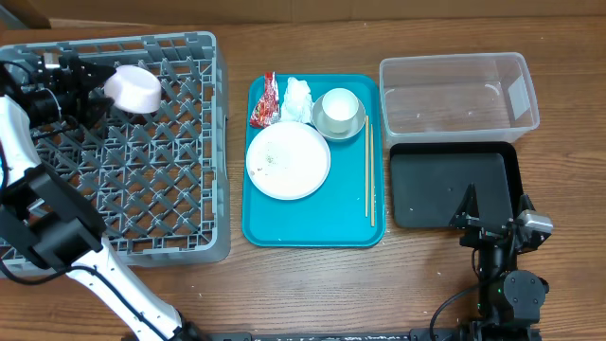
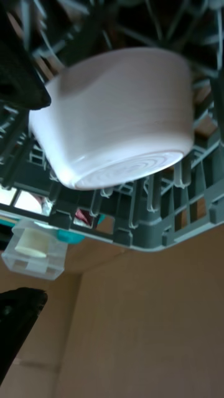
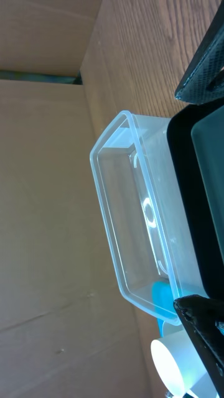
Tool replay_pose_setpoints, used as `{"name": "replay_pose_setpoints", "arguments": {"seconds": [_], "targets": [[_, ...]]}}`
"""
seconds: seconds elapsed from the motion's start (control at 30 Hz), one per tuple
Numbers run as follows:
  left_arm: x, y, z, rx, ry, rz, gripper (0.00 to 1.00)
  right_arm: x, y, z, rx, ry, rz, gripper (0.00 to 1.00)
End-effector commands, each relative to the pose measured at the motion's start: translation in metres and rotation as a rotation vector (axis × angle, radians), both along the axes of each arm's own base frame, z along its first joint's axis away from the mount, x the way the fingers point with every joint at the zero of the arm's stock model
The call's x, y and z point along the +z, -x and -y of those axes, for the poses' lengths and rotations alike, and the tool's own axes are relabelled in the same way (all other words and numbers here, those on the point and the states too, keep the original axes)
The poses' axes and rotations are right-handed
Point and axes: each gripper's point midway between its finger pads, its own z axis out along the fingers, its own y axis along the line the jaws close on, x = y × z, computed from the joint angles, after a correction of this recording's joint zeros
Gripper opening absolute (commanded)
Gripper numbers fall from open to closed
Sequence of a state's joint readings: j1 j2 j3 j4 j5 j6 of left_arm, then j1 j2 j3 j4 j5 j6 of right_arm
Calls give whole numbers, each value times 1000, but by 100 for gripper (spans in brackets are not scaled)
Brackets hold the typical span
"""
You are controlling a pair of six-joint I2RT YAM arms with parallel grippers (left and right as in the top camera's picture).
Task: Sort waste into correct bins and load items into the dishwasher
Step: 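Open the left gripper and lift it off the pink bowl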
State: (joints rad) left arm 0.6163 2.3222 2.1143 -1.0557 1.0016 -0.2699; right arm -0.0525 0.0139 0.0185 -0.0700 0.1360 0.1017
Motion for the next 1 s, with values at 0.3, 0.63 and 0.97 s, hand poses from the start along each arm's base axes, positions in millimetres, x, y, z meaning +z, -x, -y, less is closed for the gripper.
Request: {"name": "replay_pose_setpoints", "arguments": {"seconds": [0.3,0.63,0.97], "targets": [[124,32,-6,125,-475,65,9,-2,0,2,-8,-2,2,100],[52,-36,41,55,-753,-36,4,-2,0,2,-8,-2,2,100],[-14,-42,13,191,-1127,-313,4,-2,0,2,-8,-2,2,100]]}}
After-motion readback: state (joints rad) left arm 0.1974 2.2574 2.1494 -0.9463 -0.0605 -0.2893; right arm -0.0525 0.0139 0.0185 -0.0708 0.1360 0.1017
